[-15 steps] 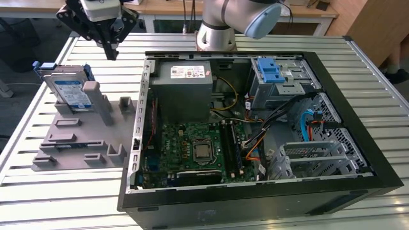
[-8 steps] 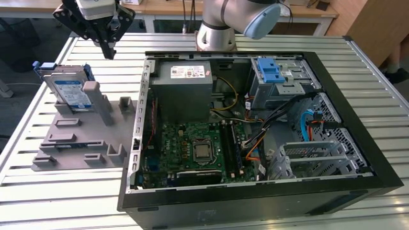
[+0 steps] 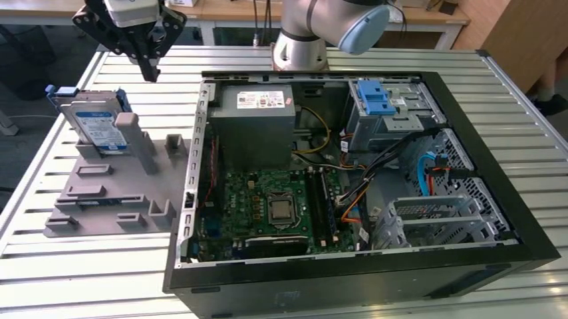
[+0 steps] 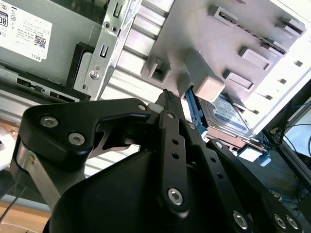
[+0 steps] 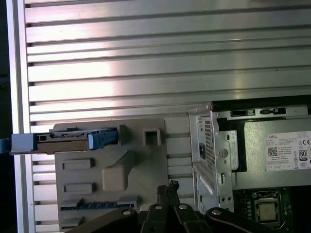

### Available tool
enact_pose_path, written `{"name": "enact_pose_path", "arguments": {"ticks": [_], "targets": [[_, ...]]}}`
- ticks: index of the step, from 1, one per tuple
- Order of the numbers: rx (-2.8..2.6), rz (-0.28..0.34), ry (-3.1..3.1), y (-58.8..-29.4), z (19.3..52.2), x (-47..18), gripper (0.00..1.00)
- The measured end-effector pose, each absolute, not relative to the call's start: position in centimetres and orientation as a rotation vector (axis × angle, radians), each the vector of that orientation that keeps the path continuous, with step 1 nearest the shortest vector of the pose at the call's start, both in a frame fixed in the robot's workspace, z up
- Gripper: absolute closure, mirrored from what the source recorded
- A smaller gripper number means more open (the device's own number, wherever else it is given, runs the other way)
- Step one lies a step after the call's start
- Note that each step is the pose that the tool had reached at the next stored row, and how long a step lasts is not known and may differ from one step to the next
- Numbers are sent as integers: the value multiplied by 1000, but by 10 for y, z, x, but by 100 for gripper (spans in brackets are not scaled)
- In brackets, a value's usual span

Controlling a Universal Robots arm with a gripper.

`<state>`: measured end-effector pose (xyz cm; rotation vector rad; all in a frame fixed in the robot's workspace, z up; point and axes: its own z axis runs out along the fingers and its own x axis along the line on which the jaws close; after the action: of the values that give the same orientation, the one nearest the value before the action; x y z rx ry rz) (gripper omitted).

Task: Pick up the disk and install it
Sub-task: 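Reach for the disk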

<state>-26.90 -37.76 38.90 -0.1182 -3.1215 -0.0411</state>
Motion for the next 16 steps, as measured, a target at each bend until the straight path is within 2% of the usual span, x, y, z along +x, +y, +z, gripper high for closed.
{"name": "enact_pose_path", "arguments": {"ticks": [16], "targets": [[-118,-41,-3125,-377,389,-281,89]]}}
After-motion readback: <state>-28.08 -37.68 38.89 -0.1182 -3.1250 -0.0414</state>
